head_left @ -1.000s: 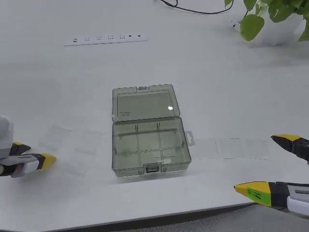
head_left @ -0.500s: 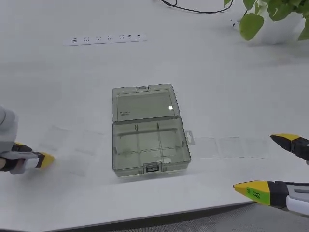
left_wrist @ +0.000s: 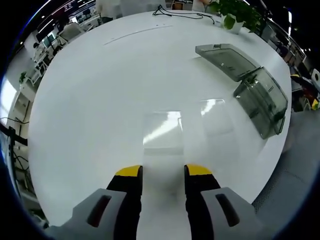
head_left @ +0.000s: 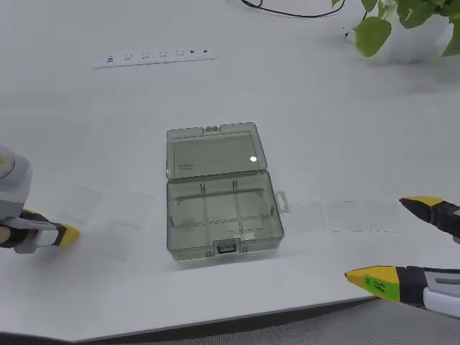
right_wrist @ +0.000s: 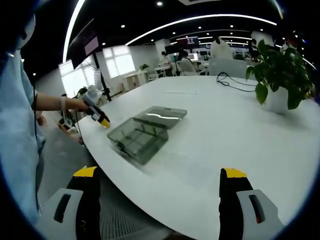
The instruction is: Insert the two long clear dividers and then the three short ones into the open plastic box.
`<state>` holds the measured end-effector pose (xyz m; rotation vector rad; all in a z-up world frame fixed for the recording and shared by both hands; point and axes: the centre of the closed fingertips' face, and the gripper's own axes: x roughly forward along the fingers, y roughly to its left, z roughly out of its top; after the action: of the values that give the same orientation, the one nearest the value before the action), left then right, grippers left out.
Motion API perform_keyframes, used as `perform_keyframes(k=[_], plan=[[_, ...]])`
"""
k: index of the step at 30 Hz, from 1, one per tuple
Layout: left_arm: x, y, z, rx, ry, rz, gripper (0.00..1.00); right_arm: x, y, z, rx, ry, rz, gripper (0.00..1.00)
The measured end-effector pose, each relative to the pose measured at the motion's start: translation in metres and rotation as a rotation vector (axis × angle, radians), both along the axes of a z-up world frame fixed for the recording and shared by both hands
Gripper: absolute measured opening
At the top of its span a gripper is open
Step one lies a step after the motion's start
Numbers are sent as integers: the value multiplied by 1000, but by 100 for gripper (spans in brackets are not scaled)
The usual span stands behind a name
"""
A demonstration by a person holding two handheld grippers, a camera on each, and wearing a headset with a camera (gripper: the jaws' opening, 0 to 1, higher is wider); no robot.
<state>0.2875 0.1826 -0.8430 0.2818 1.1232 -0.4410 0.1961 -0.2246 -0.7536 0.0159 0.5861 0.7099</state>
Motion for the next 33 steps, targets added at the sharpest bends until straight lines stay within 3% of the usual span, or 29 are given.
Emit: perform_keyframes(k=[24, 28, 33], plan=[[1, 0, 4, -34, -28, 21, 31, 0, 8, 0, 0, 5, 25, 100], [3, -4, 12, -42, -40, 15, 31, 0, 10, 0, -2, 6, 32, 100], [10, -17, 27, -79, -84, 5, 31, 2, 12, 1, -2, 1, 33, 100]])
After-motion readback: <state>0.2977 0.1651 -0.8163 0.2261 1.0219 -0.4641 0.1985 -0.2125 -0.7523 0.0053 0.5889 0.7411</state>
